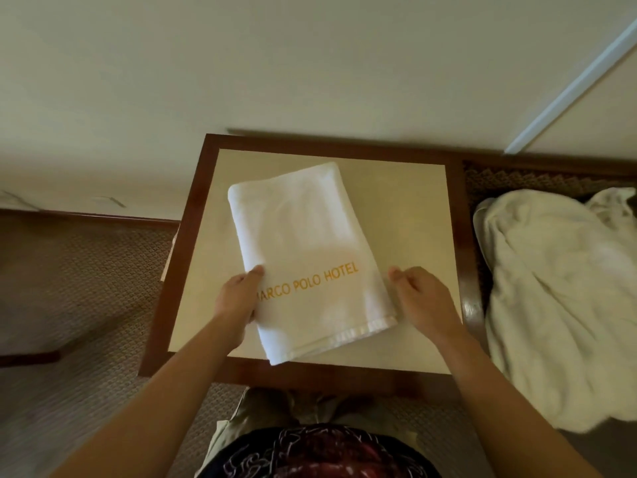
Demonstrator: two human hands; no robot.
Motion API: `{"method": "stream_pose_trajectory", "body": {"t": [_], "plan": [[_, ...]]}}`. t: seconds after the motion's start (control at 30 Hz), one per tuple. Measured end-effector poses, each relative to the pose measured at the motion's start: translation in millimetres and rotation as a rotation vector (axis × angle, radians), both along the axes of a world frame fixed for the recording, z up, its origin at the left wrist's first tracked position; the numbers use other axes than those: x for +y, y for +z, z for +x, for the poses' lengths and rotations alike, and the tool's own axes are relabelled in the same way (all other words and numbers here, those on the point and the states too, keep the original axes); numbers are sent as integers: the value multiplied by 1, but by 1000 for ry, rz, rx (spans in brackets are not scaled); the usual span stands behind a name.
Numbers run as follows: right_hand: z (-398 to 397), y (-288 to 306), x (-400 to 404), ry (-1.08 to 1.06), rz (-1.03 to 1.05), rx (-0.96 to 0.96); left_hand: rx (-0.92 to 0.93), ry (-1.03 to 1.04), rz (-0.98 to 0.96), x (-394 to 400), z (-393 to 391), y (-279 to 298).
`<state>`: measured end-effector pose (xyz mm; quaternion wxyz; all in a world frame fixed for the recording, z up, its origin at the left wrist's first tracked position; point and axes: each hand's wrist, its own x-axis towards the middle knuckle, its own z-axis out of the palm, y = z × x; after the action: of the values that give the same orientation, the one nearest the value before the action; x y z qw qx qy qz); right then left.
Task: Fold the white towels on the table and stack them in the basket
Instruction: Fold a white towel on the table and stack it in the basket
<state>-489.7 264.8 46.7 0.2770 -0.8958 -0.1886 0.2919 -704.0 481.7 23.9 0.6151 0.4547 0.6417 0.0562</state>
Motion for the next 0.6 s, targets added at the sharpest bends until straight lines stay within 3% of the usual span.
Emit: {"method": "stream_pose_trajectory", "body": {"t": [0.2,0.3,0.4,0.53,0.6], "plan": [[-11,-20,47,43,1,132,-59,-57,15,3,10,7],[-25,-21,49,10,-8,67,-67,-64,37,7,15,8],[-37,-21,45,-32,-5,-27,6,-150,181,12,15,6],[-54,-37,35,-104,-46,102,115,-313,432,15,9,1],[-56,-40,35,-136,-61,138,115,-332,459,12,10,-1]]}}
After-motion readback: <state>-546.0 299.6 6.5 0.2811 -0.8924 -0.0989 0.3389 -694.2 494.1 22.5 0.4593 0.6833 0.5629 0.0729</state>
